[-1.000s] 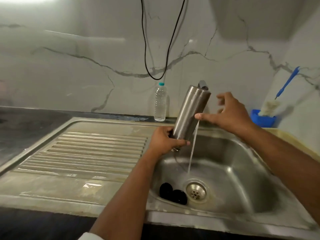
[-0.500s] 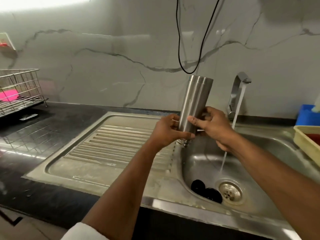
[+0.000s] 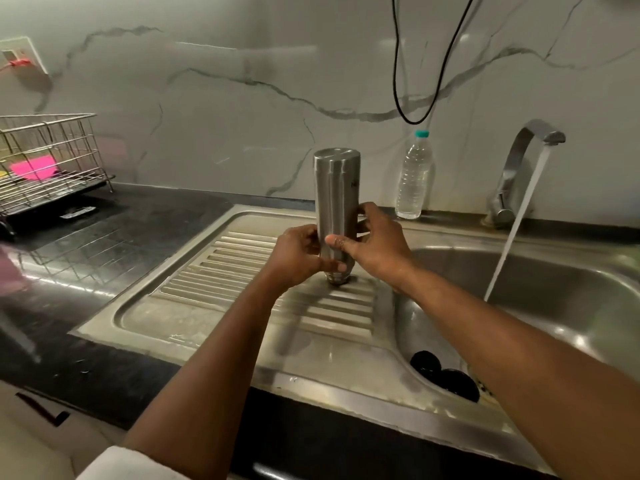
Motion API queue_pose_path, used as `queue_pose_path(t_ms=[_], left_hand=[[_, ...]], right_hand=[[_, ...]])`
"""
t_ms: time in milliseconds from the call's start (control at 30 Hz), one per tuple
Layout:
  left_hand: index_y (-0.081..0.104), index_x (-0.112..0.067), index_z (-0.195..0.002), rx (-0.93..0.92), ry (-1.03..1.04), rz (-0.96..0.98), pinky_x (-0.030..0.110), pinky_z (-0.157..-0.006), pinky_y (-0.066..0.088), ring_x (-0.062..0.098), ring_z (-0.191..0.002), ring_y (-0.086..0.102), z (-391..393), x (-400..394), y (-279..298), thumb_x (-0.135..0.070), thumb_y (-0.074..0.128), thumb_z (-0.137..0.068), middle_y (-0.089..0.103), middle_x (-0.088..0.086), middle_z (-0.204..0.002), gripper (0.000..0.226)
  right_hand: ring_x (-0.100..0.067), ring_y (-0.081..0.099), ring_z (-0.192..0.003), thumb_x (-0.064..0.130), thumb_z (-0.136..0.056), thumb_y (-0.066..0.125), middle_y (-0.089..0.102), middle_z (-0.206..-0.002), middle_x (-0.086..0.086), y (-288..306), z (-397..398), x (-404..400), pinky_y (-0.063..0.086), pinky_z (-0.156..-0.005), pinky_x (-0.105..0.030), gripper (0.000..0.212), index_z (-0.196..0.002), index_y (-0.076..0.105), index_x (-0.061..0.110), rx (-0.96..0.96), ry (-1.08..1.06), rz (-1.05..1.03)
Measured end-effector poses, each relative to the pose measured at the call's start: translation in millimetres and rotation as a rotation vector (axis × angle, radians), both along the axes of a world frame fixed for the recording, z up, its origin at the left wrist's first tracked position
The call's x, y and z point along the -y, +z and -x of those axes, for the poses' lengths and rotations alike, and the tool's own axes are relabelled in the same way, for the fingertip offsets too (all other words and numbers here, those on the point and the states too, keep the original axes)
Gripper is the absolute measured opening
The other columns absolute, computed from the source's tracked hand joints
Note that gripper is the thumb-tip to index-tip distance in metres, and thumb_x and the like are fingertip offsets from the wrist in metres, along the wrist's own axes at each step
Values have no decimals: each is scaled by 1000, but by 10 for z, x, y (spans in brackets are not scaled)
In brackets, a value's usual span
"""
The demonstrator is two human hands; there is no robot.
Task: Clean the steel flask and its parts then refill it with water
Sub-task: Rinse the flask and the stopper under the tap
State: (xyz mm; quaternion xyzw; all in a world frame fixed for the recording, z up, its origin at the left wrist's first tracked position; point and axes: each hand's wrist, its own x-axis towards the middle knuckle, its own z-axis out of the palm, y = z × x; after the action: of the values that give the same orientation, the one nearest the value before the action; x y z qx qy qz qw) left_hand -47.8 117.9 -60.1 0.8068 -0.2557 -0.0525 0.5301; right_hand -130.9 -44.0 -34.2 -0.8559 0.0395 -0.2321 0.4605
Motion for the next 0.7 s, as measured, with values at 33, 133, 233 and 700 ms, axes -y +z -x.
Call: queue_pose_path(t_ms=[33,133,233,700], left_hand=[[74,-15,-118,2,-4,8,44,-95,62,14,-98,78,-6,-8,-11,-10,100,-62,81,-1,-105,61],[74,-15,-117,4,-8,3,45,-96,62,14,-99,77,-41,-12,-19,-10,100,-63,80,-1,-106,60],[73,-17,-118,5,-12,-17,46,-94,62,15,-100,77,-70,-5,-17,-12,101,-61,80,-2,-106,64],[67,-21,-129,74,6,-43,43,-99,59,16,-112,69,-9,-12,41,-16,102,-56,74,-5,-115,81]], right_hand=[[-9,68,-98,40,-81,88,67,-109,9,-6,-7,-15,61,-82,-29,63,-132,55,23,-3,1,1],[-13,66,-104,42,-82,87,66,-116,6,6,-32,-22,57,-85,-27,67,-136,54,21,-18,-2,7],[-10,61,-107,44,-82,87,64,-122,8,28,-41,8,54,-89,-28,70,-139,54,21,-47,-6,4],[-15,63,-110,41,-74,93,63,-124,6,-16,-30,1,56,-94,-34,78,-138,52,23,-145,-2,37]])
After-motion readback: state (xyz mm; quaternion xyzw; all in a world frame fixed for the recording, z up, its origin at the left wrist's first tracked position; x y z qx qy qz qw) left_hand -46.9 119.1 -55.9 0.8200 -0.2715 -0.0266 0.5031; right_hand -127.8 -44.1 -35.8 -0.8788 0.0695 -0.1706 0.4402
